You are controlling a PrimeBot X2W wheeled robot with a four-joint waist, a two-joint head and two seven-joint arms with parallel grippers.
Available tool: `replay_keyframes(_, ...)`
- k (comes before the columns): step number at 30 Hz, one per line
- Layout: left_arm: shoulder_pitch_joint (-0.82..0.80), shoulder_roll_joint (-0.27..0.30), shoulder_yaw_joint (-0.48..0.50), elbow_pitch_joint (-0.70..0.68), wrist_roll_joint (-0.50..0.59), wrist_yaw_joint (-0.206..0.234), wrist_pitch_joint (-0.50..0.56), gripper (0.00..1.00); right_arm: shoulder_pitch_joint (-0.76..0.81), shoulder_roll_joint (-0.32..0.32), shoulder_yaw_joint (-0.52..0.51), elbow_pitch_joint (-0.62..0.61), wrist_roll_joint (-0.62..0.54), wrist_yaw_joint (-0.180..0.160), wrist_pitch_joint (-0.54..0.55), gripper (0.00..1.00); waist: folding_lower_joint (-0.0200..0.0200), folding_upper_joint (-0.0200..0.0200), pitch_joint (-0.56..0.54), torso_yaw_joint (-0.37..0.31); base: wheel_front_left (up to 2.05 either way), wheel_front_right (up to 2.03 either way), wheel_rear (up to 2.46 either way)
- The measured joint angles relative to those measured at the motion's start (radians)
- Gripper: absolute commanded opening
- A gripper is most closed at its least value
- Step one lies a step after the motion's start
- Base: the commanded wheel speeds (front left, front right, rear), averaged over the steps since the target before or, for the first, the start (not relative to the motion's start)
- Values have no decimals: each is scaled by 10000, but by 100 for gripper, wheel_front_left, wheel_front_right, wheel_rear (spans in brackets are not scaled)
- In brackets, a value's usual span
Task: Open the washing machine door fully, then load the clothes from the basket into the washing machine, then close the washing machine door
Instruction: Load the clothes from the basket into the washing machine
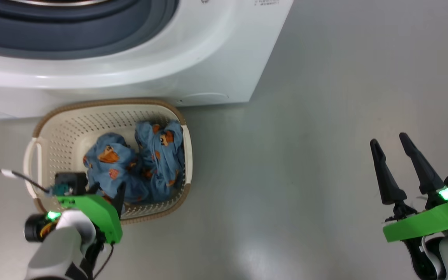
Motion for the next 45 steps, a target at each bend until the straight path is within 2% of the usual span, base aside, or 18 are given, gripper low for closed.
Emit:
replay_keyframes(6,-832,48,-184,380,29,15,677,100,-345,-61,75,-161,0,0,0,100,-1,0,669,-100,0,0,0)
replay_keyframes(9,-1234,79,-226,445,33,182,851,100,-696,-65,138,-268,0,0,0,100,0,0,1034,-136,0,0,0)
replay_keyframes(17,-1866,481,-278,552,94,384,1244,100,-1266,-130,349,-633,0,0,-48,100,0,0,1907,-280,0,0,0)
replay_keyframes(21,-2204,554,-282,573,86,704,1402,100,-1418,-178,359,-798,0,0,-71,100,0,0,2312,-348,0,0,0)
replay_keyframes(30,-2677,911,-236,585,-12,1110,1592,100,-1800,-211,533,-1080,0,0,-71,100,0,0,3055,-496,0,0,0)
replay_keyframes(45,-3266,1354,-416,585,-109,1149,1860,100,-2207,-157,690,-1365,13,0,-71,100,-1,0,3986,-792,0,0,0)
